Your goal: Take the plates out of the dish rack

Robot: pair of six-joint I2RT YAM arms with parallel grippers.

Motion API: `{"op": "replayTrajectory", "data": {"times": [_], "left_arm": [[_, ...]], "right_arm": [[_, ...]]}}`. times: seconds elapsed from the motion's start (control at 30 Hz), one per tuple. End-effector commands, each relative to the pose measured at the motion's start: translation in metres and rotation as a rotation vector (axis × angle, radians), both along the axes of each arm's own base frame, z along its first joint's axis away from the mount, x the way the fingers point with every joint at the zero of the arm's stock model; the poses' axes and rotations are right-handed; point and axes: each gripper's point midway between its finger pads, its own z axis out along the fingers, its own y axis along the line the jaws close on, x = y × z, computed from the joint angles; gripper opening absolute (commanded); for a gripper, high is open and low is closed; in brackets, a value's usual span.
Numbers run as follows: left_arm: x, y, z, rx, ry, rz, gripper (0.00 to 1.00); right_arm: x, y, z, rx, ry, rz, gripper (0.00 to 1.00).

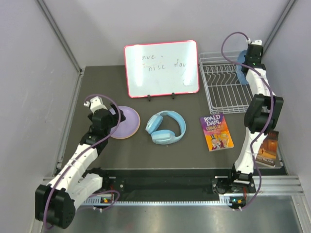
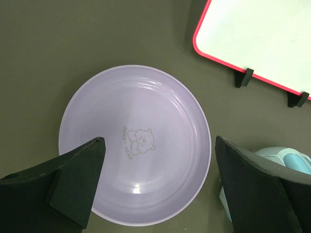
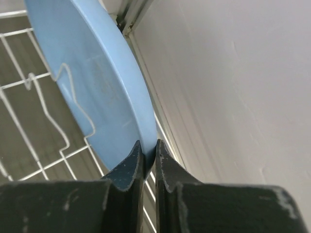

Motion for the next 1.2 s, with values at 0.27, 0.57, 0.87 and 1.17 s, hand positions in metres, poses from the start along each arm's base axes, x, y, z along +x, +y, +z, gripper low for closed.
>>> {"op": "replayTrajectory", "data": {"times": [0.27, 0.57, 0.87, 1.17], "left_arm": [[0.009, -0.005, 0.0, -0.014, -0.035, -0.022, 0.99], [0.009, -0.004, -0.003, -0.006, -0.024, -0.021, 0.99], [0.006, -0.015, 0.02, -0.03, -0.083, -0.086, 0.99], [-0.004, -0.07, 0.076, -0.212, -0.24, -0.361, 0.99]], "right_arm": [[-0.003, 0.01, 0.056, -0.177, -0.174, -0.095, 0.0], [-0.061, 0.02, 0.136, -0.386, -0.434, -0.371, 0.0], [-0.133, 0.053, 0.191, -0.423, -0.579, -0.429, 0.0], [-0.171, 0.161, 0.175, 0.084, -0.482, 0.091, 0.0]]}}
